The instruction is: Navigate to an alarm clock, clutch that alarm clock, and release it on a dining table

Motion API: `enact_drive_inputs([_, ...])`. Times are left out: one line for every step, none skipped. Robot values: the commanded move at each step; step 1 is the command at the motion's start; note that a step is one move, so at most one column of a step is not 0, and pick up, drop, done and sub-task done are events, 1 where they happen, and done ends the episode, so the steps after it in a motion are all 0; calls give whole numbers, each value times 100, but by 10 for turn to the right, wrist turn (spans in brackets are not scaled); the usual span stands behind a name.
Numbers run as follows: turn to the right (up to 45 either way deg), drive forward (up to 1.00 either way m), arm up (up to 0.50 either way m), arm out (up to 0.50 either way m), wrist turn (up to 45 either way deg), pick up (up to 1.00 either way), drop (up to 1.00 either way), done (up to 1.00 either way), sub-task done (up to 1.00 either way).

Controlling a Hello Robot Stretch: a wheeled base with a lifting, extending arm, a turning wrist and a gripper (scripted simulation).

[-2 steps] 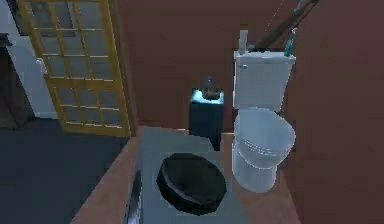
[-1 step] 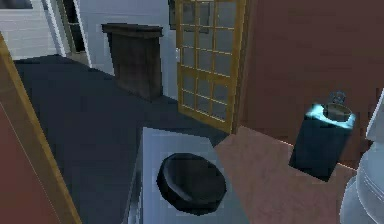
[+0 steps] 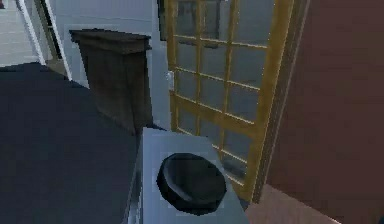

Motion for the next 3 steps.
enact_drive_inputs([-180,0,0,0,0,0,0,0,0])
enact_drive_inputs([0,15,0,0,0,0,0,0,0])
enact_drive_inputs([-240,0,0,0,0,0,0,0,0])
